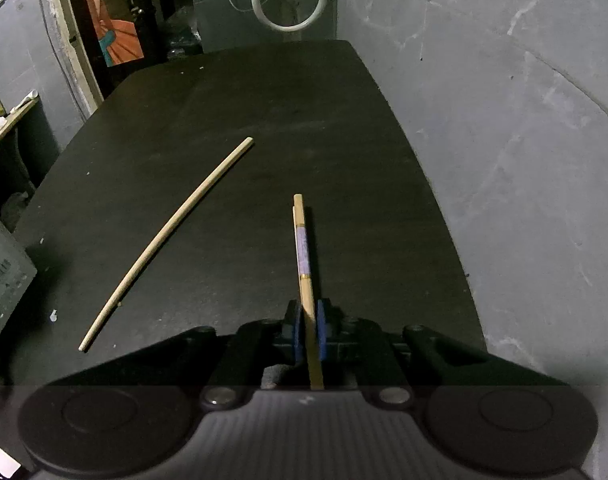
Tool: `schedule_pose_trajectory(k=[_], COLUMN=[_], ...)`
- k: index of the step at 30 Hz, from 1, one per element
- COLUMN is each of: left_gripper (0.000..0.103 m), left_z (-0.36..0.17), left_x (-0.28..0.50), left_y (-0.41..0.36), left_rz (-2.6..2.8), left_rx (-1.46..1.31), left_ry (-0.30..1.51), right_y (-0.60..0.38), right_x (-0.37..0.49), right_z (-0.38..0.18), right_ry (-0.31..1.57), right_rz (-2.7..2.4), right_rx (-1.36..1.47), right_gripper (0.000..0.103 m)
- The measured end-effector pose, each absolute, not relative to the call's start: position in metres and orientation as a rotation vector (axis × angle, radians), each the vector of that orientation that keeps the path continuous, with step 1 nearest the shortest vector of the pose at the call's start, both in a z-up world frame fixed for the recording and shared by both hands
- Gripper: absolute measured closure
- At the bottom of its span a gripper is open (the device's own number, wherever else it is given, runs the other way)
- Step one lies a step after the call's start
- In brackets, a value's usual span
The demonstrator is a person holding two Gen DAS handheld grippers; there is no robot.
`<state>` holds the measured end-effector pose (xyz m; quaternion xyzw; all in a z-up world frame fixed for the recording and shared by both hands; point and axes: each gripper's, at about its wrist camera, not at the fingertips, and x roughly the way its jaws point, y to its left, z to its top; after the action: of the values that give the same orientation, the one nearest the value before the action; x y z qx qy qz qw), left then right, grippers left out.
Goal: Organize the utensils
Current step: 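Lift the two held chopsticks with the right tool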
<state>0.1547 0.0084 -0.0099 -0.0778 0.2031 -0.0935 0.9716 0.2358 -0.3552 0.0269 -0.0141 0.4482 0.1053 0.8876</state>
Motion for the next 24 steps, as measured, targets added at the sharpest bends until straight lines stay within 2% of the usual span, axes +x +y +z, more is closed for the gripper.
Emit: schedule_pose_trajectory(k=[2, 15, 16, 18, 19, 24], left_gripper=[0.024, 0.024, 0.024, 0.024, 0.024, 0.023], left_z=[-0.01, -0.01, -0.01, -0.01, -0.01, -0.01], left_x=[0.155, 0.157, 0.157, 0.157, 0.157, 0.157], left_y=[0.009, 0.009, 0.009, 0.009, 0.01, 0.01], left_rz=[-0.189, -0.19, -0.19, -0.189, -0.19, -0.192], left_rx=[-0.157, -0.16, -0.16, -0.159, -0.16, -0.162], left_ry=[0.411, 0.412, 0.412, 0.412, 0.411, 0.411], right_y=[-0.354, -0.349, -0.348, -0.347, -0.345, -0.337], right_x=[0.237, 0.234, 0.234, 0.234, 0.233, 0.228], right_z=[0.027, 0.025, 0.026, 0.026, 0.027, 0.031], right_ry=[0.936, 0.929, 0.929, 0.927, 0.926, 0.943], right_rz=[0.238, 0.227, 0.232, 0.247, 0.254, 0.255], right_rx=[-0.023, -0.078, -0.082, -0.091, -0.095, -0.13], right_gripper=[0.075, 0.064, 0.064, 0.073, 0.088, 0.089])
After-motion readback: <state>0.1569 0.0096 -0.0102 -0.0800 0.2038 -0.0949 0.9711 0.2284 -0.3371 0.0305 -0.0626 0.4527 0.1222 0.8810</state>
